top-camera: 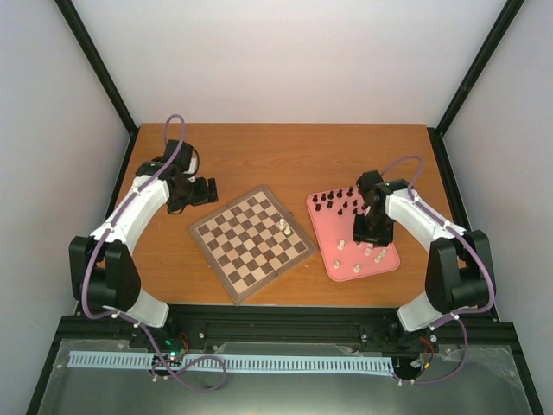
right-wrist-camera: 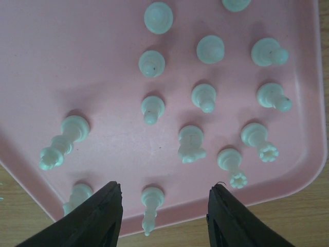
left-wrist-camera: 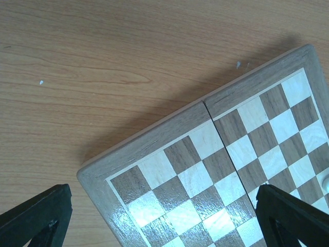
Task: Set up the chess pieces on the board
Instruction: Pick up the chess piece from the storage box.
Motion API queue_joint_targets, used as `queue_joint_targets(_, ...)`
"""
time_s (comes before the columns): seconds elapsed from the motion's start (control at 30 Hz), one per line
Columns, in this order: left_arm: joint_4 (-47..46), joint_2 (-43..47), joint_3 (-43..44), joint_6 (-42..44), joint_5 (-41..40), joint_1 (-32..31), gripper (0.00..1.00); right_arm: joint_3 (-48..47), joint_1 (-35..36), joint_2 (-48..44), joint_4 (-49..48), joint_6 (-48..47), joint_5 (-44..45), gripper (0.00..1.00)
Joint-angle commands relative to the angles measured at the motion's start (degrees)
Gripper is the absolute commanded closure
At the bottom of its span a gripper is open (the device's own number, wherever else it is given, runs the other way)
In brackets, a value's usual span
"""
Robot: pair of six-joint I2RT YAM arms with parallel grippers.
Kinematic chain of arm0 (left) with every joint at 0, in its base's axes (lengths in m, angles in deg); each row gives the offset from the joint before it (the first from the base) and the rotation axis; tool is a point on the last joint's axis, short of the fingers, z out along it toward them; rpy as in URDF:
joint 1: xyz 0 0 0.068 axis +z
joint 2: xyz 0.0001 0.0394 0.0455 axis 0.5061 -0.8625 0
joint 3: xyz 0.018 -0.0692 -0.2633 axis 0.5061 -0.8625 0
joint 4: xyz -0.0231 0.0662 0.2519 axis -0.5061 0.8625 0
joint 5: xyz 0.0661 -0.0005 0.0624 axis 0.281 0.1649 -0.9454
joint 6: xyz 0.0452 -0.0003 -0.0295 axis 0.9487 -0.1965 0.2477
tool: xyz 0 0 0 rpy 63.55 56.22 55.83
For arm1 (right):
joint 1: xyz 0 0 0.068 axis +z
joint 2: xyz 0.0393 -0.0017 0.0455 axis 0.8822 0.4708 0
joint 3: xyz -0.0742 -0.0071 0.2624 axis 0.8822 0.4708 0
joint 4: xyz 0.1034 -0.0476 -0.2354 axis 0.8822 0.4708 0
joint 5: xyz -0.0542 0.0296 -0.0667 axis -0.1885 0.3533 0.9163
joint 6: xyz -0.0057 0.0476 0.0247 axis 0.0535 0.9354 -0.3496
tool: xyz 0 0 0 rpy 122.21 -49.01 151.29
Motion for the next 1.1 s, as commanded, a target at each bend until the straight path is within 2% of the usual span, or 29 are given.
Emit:
queue_joint_targets(0.0, -0.34, -1.12, 1.38, 0.42, 0.07, -0.70, 0.00, -0.38, 0.33, -1.76, -0.87, -1.47, -0.36, 0.54)
queue_joint_targets(0.13, -0.27, -1.42, 1.40, 0.45, 0.13, -1.08, 0.00, -1.81, 4.38, -4.11, 0.01, -1.17, 0.96, 0.53)
queue_joint_targets(0.37, -0.40, -1.09, 1.46, 0.41, 0.21, -1.84, 0.00, -2.80, 17.82, -2.47, 1.06, 2.36, 1.70, 0.53)
queue_joint_targets(0.9, -0.17, -0.26, 1.18, 0.74, -1.24, -2.15, 0.00, 4.97, 18.55, 0.44, -4.98, 0.42, -2.95, 0.54)
queue_joint_targets(1.07, -0.17, -0.45, 1.31, 0.71, -1.24, -2.15, 0.00, 5.34, 18.70, 1.69, -5.94, -0.02, -4.02, 0.58)
